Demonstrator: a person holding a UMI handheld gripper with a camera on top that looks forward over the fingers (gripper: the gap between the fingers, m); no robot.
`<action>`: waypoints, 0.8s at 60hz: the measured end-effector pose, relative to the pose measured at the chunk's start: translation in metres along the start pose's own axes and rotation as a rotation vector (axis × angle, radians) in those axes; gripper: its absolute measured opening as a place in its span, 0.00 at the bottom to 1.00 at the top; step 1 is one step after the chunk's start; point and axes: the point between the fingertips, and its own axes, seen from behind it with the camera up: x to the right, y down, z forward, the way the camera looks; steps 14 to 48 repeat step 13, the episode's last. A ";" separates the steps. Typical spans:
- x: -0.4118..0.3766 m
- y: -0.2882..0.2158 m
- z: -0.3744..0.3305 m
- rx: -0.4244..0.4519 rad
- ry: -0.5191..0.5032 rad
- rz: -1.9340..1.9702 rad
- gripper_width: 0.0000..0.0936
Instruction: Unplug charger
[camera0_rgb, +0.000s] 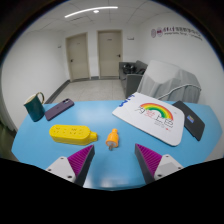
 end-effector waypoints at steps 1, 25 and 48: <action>-0.001 0.001 -0.006 0.003 0.007 0.005 0.89; -0.005 0.022 -0.089 0.023 0.088 0.046 0.91; -0.005 0.022 -0.089 0.023 0.088 0.046 0.91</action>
